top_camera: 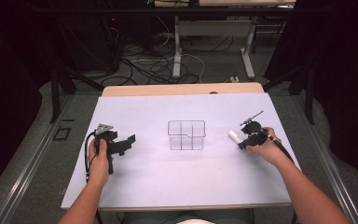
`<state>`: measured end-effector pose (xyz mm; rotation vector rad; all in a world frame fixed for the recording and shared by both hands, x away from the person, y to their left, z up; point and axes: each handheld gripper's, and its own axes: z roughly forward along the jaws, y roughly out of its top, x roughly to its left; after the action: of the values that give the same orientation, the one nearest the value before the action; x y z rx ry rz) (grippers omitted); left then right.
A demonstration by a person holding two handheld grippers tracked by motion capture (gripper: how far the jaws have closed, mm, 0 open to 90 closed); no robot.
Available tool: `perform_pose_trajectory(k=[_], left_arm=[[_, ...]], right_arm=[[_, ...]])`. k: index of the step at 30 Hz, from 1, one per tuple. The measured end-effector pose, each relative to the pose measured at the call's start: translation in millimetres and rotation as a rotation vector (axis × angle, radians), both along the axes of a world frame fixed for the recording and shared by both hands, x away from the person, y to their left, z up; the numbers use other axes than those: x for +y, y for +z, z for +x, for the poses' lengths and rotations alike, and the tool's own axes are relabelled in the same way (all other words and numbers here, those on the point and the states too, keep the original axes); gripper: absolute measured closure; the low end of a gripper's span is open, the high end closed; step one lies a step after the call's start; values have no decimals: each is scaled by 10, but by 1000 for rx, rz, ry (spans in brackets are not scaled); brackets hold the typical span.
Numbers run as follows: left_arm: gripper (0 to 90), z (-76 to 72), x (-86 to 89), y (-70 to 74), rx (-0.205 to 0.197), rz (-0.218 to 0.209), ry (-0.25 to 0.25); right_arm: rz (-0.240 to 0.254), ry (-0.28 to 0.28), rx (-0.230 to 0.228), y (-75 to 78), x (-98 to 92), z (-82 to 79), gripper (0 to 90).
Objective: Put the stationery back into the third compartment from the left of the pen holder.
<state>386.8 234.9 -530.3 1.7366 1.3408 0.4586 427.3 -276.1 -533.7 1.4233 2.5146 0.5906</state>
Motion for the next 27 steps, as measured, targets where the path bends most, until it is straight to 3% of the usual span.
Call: perform_pose_trajectory(k=[1, 2, 3, 11, 27], left_arm=[[153, 0, -1, 0, 0, -1, 0], [153, 1, -5, -2, -5, -3, 2], [153, 1, -8, 0, -6, -7, 2], [153, -1, -23, 26, -5, -40, 10], [115, 5, -50, 87, -6, -131, 27]], right_arm=[[41, -1, -35, -35, 6, -2, 706], [35, 23, -39, -32, -2, -4, 706], [-33, 27, 3, 18, -8, -6, 706], [38, -17, -38, 10, -42, -76, 707], [171, -25, -235, 166, 39, -258, 707]])
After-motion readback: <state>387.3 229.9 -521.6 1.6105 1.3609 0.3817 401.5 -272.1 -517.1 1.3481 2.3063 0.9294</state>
